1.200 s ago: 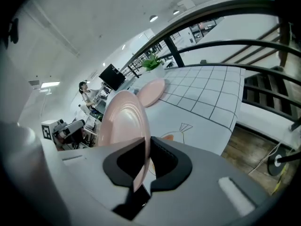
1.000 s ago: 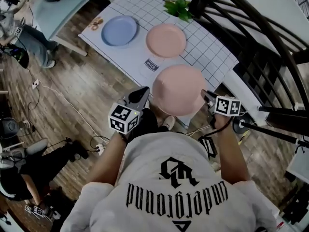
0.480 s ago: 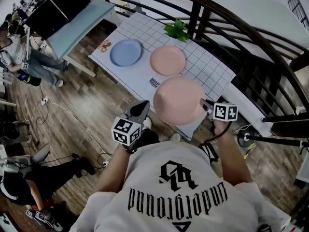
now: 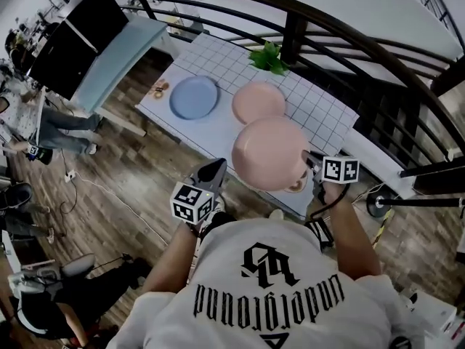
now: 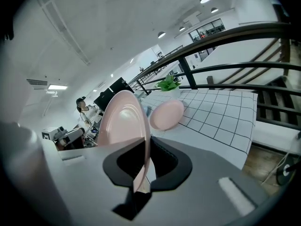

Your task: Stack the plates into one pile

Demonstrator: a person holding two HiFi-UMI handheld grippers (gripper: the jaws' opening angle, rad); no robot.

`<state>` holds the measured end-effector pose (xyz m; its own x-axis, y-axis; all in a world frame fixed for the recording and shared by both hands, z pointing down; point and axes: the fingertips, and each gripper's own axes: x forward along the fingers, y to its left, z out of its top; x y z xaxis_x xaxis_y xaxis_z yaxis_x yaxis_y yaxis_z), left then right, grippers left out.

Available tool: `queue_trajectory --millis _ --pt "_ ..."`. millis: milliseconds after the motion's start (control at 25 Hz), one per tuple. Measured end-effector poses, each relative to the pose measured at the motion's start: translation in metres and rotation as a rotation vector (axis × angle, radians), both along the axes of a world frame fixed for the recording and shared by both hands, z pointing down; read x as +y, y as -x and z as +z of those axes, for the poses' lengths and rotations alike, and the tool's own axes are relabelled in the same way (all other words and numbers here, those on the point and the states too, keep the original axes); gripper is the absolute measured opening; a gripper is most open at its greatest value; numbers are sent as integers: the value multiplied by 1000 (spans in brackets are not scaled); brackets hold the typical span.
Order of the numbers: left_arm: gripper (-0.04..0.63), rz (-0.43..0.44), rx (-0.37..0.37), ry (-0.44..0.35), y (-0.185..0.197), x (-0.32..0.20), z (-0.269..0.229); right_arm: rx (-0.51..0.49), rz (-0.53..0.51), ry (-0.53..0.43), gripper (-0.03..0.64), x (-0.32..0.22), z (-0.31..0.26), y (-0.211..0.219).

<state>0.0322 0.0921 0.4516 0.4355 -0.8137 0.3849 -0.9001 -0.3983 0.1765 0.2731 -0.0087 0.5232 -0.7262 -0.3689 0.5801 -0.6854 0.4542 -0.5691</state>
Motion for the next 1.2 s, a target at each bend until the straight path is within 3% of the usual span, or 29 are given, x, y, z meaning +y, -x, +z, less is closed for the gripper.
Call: queue_trajectory --millis 720,960,1200 --pt "49 157 2 -9 190 -36 1 1 160 3 20 4 -1 177" --pt "49 181 15 -9 214 -44 4 16 175 14 20 6 2 203" --pt "49 182 24 6 215 -59 6 22 184 39 20 -2 8 202"
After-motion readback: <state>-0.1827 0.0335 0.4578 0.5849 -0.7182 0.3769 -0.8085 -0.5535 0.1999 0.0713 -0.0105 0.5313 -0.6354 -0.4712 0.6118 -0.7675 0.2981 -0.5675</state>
